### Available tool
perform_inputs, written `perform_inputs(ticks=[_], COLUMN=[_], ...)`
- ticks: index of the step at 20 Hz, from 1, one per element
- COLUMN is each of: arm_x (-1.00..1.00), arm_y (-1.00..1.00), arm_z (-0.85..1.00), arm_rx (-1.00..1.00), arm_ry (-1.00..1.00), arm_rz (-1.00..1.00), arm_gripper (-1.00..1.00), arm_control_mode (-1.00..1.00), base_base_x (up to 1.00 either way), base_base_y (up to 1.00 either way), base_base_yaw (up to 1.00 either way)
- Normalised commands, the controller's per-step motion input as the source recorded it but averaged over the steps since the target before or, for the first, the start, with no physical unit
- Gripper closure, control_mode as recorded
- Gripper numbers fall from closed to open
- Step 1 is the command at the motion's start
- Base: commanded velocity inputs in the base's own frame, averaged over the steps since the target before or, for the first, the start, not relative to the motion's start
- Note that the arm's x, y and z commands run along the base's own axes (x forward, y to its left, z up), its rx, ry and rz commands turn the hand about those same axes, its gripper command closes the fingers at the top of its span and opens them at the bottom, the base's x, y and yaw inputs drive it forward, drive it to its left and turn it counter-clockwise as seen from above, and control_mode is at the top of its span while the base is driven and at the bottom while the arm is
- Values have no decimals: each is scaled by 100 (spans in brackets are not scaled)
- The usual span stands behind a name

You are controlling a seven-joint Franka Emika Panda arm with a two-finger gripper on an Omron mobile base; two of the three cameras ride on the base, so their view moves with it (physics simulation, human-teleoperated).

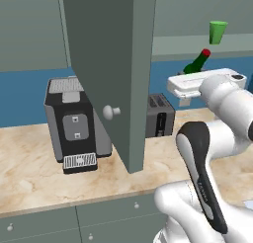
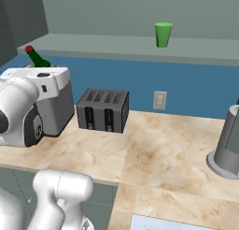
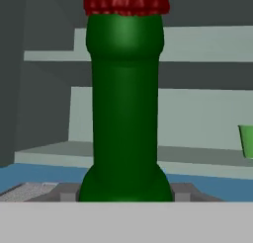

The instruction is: Open the cabinet directly in front. Then move the beer and the cup to the dining counter with the candle on it.

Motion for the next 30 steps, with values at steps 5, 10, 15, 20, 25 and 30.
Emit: perform_inputs(ticks=[5,10,15,20,25,30], arm_x=[-100,-62,0,-9,-52,-35], arm_y=[0,8,0,2,24,28], arm_z=[-29,-9,0,0,-1,-5], arm_rx=[0,0,0,0,0,0], arm_ry=[18,16,0,-5,-13,-1], arm_rz=[0,4,0,0,0,1], arm_gripper=[100,100,100,100,100,100], arm_control_mode=[-100,-100,-100,-100,-100,100], base_base_x=[0,0,0,0,0,-51], base_base_y=[0,0,0,0,0,39], base_base_yaw=[0,0,0,0,0,6])
